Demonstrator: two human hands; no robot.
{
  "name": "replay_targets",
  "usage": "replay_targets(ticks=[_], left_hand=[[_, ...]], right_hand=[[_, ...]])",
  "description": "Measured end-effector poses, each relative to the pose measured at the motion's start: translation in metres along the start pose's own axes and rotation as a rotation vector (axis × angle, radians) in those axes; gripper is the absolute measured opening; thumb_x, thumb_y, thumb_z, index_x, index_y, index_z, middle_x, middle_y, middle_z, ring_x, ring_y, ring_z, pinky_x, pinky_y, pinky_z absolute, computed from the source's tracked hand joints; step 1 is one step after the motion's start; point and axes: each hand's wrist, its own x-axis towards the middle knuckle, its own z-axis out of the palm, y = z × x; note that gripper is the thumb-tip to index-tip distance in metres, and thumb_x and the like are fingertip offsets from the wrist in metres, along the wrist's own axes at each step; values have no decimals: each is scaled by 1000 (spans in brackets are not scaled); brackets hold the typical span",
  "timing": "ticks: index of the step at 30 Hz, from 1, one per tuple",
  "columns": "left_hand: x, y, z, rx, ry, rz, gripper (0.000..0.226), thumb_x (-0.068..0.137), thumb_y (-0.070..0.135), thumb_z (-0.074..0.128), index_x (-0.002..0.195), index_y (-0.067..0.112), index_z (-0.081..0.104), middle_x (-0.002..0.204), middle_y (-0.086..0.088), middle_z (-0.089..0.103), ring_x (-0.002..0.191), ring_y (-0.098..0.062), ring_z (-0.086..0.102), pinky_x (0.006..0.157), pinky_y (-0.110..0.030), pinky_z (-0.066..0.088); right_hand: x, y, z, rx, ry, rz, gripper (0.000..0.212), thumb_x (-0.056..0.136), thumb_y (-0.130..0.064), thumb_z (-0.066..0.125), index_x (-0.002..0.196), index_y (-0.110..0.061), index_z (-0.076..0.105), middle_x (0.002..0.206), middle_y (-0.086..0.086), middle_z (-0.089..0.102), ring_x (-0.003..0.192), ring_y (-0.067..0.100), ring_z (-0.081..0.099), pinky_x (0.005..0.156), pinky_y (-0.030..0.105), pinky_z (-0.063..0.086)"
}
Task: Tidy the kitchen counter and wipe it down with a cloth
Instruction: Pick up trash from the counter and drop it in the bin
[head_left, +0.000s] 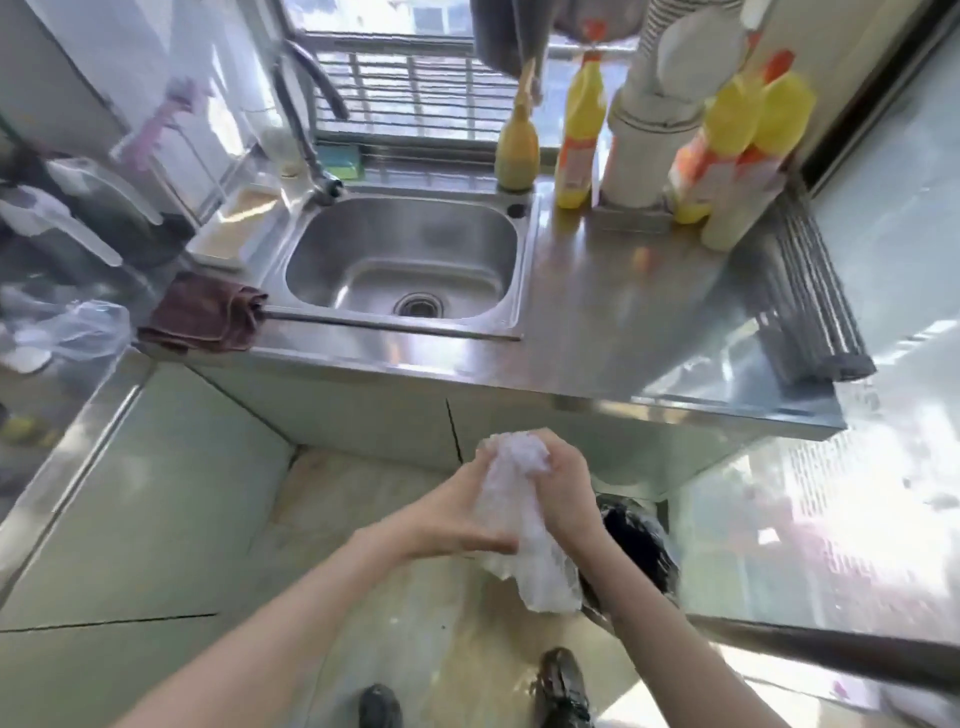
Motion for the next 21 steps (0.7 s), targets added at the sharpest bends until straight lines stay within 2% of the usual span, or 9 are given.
replay_targets(ticks=[3, 6, 8, 10, 12, 14, 16, 19, 21], left_hand=[[70, 7, 68, 17, 113, -52, 62, 81, 18, 62, 129, 33, 28, 121, 8, 49, 112, -12, 52, 89, -18, 43], [125, -21, 110, -3, 217, -161, 40, 86, 21, 53, 125, 22, 44, 103, 6, 55, 96, -16, 57, 65, -3, 39], [159, -44, 132, -16, 157, -225, 28, 89, 12, 52, 116, 14, 50, 100, 5, 54, 96, -15, 55, 60, 2, 38], [191, -68, 155, -98, 11, -339, 9, 91, 15, 50, 99, 15, 54, 84, 8, 59, 84, -10, 61, 54, -2, 41], [223, -98, 180, -299, -163, -479, 18, 88, 25, 54, 100, 13, 59, 78, 4, 66, 73, -9, 64, 60, -16, 48], [253, -131, 200, -322, -324, -533, 38, 77, 34, 61, 110, 14, 60, 94, -5, 66, 84, -18, 60, 74, -29, 46], [280, -172, 218, -234, -380, -509, 46, 77, 31, 64, 121, 25, 50, 107, 4, 63, 91, -10, 59, 79, -19, 47], [317, -251, 235, 165, -285, -420, 70, 82, 29, 63, 141, 23, 26, 136, -1, 48, 120, -17, 51, 101, -23, 41], [340, -302, 242, 286, -217, -389, 57, 83, 25, 60, 135, 19, 37, 128, -10, 54, 107, -25, 59, 96, -32, 44]], right_hand=[[6, 41, -52, 177, 162, 169, 15, 87, -12, 52, 85, -20, 65, 83, -1, 69, 79, 16, 67, 62, 21, 53], [0, 100, -99, 449, -22, 310, 31, 81, -14, 58, 112, -18, 56, 105, 7, 66, 98, 21, 65, 79, 30, 55], [-8, 152, -120, 275, -196, 302, 69, 74, -33, 71, 135, -26, 38, 141, 2, 43, 124, 15, 49, 99, 35, 46], [-12, 202, -121, -57, -195, 300, 87, 71, -44, 72, 142, -30, 24, 148, -12, 16, 128, 10, 36, 100, 28, 42], [-9, 249, -112, -217, -17, 284, 74, 75, -35, 70, 136, -25, 29, 136, -5, 28, 109, 13, 47, 82, 18, 46], [2, 300, -105, -267, 183, 277, 44, 81, -22, 65, 120, -18, 46, 112, -1, 48, 89, 13, 52, 65, 13, 42], [18, 357, -102, -293, 327, 317, 14, 84, -10, 59, 96, -15, 54, 89, 1, 54, 77, 19, 52, 56, 15, 37], [45, 449, -97, -439, 441, 430, 20, 83, -1, 50, 101, -9, 55, 91, 7, 53, 78, 23, 50, 56, 19, 33], [67, 506, -91, -447, 402, 511, 31, 86, 0, 45, 114, -10, 52, 107, 12, 52, 91, 29, 52, 67, 27, 36]])
